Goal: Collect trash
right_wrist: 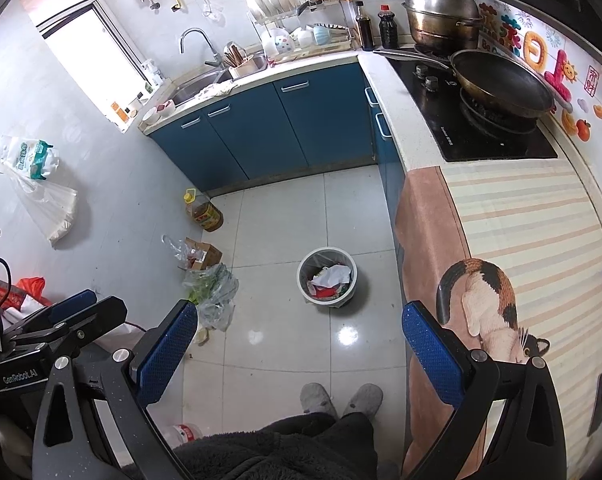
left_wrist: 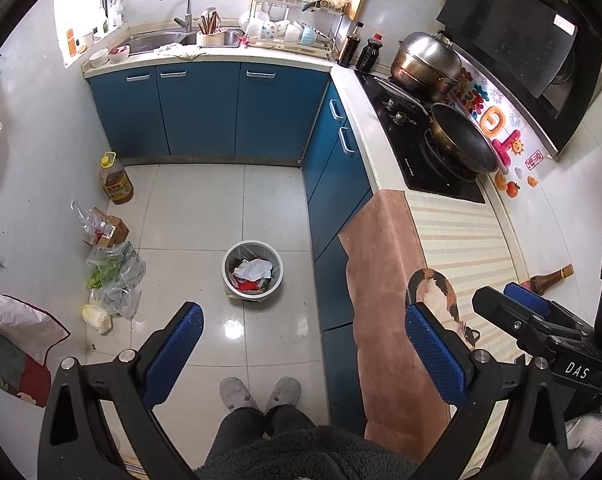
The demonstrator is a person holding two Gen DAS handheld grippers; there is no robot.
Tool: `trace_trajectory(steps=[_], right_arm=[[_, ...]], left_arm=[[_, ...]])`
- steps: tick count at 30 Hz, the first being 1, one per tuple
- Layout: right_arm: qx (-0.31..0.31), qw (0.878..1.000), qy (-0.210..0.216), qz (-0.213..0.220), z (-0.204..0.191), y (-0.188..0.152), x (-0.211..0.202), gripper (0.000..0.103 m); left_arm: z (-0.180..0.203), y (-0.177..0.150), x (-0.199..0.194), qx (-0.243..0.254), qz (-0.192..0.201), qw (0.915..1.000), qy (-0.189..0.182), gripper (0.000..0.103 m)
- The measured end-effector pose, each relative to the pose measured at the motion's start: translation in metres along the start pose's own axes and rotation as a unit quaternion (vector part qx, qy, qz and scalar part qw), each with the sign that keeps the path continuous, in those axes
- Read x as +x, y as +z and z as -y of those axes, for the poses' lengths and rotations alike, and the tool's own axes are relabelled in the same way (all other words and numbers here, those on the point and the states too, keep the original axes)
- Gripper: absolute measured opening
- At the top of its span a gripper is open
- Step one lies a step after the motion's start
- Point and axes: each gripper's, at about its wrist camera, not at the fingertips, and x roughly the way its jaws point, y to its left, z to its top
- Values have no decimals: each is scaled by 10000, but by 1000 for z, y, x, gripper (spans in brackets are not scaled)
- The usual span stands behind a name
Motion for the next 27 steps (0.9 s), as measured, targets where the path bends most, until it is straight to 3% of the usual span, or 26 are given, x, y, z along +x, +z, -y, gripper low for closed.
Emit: trace_trajectory(steps=[27], right_arm=[[18,10000,-4,-1,6,10,2,103]], left_arm=[[-2,7,-1,42,19,10000,-16,103]])
